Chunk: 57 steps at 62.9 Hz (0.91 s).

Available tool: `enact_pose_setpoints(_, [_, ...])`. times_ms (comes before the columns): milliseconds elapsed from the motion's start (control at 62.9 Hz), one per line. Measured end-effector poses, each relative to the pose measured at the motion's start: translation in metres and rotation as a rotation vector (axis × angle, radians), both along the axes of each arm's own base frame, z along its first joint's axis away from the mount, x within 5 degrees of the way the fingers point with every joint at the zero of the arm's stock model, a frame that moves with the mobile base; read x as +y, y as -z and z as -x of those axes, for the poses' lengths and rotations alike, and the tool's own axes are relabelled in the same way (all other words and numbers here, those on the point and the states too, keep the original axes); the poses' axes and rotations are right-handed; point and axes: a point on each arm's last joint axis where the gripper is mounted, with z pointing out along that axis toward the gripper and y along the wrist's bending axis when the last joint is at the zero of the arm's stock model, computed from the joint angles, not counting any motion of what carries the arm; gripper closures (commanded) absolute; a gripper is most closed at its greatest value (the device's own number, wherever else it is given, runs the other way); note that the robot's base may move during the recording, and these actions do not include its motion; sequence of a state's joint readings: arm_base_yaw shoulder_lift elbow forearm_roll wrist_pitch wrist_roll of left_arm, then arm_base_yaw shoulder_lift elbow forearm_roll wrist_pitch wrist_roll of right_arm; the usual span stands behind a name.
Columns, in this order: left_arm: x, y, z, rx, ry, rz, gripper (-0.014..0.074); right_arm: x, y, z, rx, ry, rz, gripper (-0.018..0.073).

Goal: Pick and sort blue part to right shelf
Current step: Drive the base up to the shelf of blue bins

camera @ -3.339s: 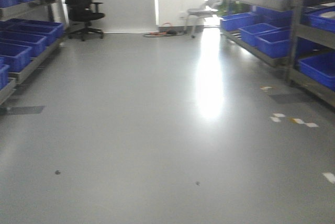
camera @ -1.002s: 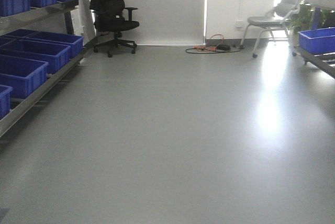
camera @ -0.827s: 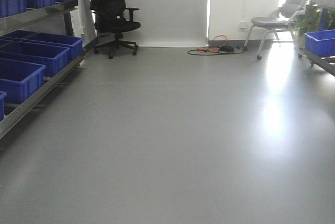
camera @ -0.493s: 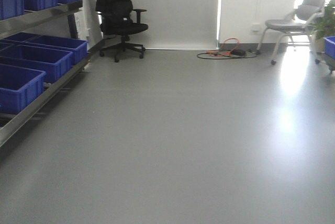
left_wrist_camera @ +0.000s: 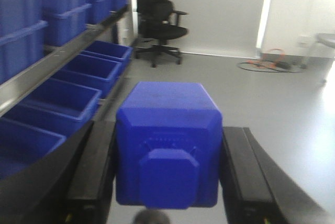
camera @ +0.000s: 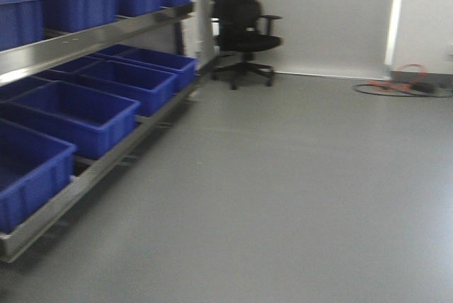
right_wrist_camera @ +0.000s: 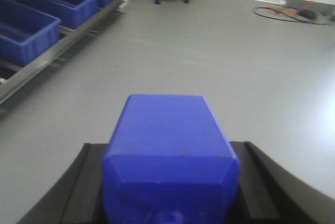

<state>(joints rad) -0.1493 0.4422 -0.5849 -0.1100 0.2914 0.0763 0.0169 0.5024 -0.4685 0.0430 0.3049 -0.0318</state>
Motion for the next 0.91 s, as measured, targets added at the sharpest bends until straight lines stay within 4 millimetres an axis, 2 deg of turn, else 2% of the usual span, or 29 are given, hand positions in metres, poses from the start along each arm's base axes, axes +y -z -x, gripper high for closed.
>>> enact_pose_setpoints(906, [0.0000,0.0000,0.0000,0.000,0.000,0.000,0.0296,0.0000,0.0000,0.0000,0.000,0.000,0.000,0.0261])
